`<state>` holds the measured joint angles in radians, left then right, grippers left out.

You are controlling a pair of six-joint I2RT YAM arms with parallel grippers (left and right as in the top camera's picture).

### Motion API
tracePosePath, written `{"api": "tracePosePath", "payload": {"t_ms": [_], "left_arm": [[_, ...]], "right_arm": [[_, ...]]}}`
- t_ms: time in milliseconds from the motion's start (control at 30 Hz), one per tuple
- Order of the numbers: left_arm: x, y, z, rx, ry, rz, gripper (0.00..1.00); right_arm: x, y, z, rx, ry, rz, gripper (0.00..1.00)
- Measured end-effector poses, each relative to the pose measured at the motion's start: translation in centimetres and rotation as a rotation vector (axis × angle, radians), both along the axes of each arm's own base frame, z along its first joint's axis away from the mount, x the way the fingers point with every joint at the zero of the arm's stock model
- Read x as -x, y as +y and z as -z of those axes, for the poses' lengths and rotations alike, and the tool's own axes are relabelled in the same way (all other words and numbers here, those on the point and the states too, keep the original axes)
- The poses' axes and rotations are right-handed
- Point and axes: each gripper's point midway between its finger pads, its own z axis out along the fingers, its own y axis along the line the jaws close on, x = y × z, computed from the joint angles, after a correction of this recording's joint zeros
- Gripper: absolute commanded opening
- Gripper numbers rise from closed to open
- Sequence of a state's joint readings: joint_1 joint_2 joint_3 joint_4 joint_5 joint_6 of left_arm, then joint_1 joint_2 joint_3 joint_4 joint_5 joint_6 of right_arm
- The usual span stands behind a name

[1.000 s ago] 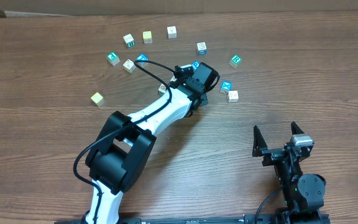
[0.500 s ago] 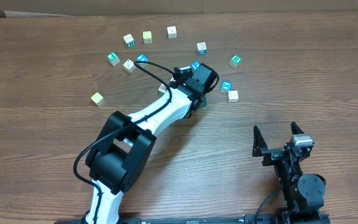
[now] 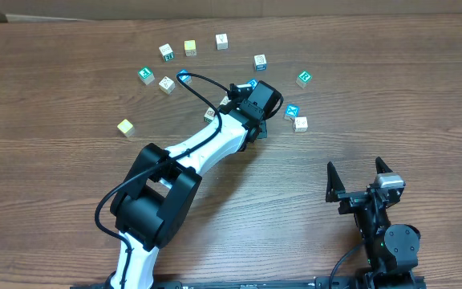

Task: Form a tower
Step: 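Lower the left gripper and close it on the blue H block, then lift the blue block with the left gripper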

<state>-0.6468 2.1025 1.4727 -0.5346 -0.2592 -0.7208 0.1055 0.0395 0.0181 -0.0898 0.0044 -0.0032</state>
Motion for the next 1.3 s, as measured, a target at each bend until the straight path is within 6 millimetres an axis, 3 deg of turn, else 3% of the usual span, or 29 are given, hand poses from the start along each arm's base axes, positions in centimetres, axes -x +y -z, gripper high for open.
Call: {"api": "tracePosePath", "payload": {"t_ms": [733,1300], "left_arm": [[0.0,0.0,0.0,-0.009,-0.001,0.016,0.40],[0.3,0.3,1.0,-0.045,0.026,0.038,0.30]], "right_arm": [[0.0,0.0,0.0,0.000,0.000,0.000,1.00],[0.0,0.0,0.0,0.000,0.000,0.000,1.00]]}}
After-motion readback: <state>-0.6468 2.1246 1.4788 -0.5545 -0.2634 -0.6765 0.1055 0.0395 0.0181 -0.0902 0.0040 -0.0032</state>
